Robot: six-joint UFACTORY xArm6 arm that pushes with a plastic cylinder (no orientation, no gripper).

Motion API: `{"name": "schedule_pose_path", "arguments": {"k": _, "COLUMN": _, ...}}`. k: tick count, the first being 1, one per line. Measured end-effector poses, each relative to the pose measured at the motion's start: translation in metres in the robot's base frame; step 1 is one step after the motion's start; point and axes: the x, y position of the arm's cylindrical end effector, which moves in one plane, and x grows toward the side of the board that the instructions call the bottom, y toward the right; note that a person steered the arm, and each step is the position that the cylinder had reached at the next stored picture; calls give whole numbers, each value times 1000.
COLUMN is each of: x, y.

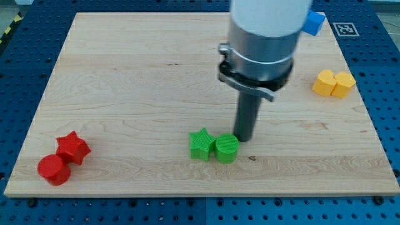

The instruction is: Separate the green star from green circle

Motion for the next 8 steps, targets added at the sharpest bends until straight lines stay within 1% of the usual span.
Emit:
{"name": "schedule_pose_path", "arguments": {"k": 1, "x": 21, "y": 19}}
{"name": "schedule_pose_path", "arguments": {"k": 3, "x": 20, "y": -24}}
{"name": "schedule_pose_path", "arguments": {"k": 5, "x": 4, "y": -78}}
{"name": "schedule_pose_path", "arguments": {"k": 7, "x": -2, "y": -92}}
{"name": "schedule_pose_path", "arguments": {"k": 8, "x": -11, "y": -132}}
